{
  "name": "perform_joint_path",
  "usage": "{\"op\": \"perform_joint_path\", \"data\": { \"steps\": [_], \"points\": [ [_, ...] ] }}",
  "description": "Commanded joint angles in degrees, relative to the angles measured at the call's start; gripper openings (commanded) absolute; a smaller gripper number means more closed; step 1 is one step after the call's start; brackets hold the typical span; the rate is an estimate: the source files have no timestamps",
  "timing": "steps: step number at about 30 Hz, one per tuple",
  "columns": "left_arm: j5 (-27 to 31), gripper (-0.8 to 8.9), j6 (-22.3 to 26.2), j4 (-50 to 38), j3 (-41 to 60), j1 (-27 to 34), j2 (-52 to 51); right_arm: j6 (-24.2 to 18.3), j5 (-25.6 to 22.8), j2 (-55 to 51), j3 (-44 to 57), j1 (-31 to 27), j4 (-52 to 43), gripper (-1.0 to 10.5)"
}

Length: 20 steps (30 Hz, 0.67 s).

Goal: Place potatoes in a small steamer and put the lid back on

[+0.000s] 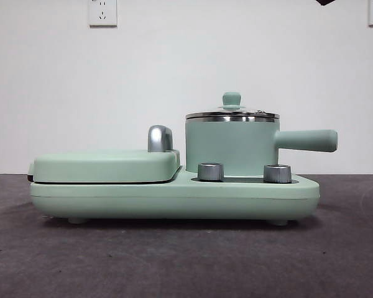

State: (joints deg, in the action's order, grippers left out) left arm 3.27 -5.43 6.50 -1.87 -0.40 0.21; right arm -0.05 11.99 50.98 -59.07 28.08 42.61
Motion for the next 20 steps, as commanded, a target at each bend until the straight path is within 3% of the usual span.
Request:
{"op": "perform_joint_path", "data": {
  "steps": [1, 15, 20],
  "points": [
    [0.15, 0.06, -0.92, -0.11, 1.14, 0.07, -0.07, 0.24, 0.02, 0.22, -0.46, 0.28, -0.5, 0.2],
    [0.15, 0.06, -0.9, -0.11, 1.14, 0.07, -0.07, 0.24, 0.0, 0.22, -0.46, 0.28, -0.52, 0.2],
    [0.15, 0.06, -0.9, -0.11, 1.14, 0.07, -0.07, -5.68, -3.1, -0.48, 1.05, 0.15, -2.84, 0.2]
  ]
}}
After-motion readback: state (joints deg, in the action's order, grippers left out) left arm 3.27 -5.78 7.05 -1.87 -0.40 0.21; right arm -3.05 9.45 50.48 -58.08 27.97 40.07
